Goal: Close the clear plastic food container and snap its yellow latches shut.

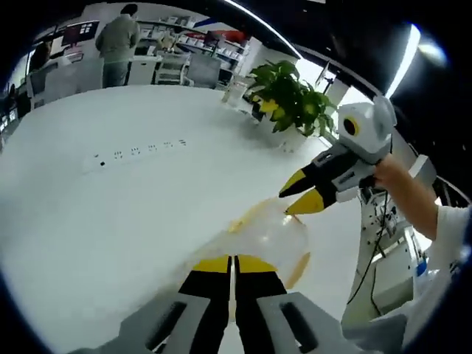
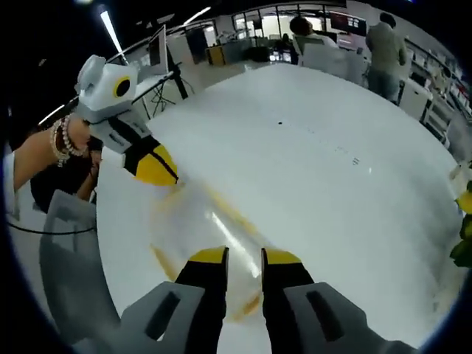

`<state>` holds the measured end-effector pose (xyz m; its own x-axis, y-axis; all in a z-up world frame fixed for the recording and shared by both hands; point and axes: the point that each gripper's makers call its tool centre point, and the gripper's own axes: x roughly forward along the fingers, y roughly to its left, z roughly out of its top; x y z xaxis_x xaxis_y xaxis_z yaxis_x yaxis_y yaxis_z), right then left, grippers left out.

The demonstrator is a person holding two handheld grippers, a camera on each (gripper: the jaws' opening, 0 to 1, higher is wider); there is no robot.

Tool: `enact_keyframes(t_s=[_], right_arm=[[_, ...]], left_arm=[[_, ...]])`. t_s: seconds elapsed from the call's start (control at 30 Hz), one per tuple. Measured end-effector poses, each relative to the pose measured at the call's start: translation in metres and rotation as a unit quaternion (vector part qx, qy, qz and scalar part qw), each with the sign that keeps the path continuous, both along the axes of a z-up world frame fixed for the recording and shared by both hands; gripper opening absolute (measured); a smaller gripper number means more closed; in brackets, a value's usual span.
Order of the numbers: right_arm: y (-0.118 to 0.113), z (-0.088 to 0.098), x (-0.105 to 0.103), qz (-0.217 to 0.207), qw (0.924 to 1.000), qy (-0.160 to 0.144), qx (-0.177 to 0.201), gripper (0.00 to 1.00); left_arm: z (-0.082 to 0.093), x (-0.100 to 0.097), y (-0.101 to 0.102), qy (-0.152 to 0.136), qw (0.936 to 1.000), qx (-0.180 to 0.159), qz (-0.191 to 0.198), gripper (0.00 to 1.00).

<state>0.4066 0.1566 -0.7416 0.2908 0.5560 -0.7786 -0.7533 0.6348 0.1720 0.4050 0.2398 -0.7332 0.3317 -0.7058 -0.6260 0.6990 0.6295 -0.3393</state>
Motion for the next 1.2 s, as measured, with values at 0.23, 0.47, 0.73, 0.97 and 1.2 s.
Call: enact_keyframes(t_s=[0.23,0.47,0.73,0.97,1.2], right_arm=[[0.019,-0.004,0.001,0.024,0.9997,0.005,0.005,0.04],[0.029,-0.008,0.006,0.042,0.9991,0.009,0.006,0.0],[0.037,-0.015,0.012,0.071,0.9974,-0.005,-0.003,0.0],[0.042,-0.011,0.021,0.105,0.9938,-0.034,-0.007,0.12],[0.039,-0.023,0.026,0.15,0.9877,-0.028,-0.036,0.26]], left_arm=[[-0.018,-0.017,-0.014,-0.03,0.9955,0.058,-0.068,0.0],[-0.018,-0.024,-0.033,-0.045,0.9944,0.051,-0.082,0.0],[-0.015,-0.04,-0.053,-0.054,0.9914,0.039,-0.112,0.0],[-0.018,-0.054,-0.058,-0.134,0.9697,0.083,-0.186,0.11],[-0.032,-0.059,-0.055,-0.148,0.9581,0.108,-0.22,0.22]])
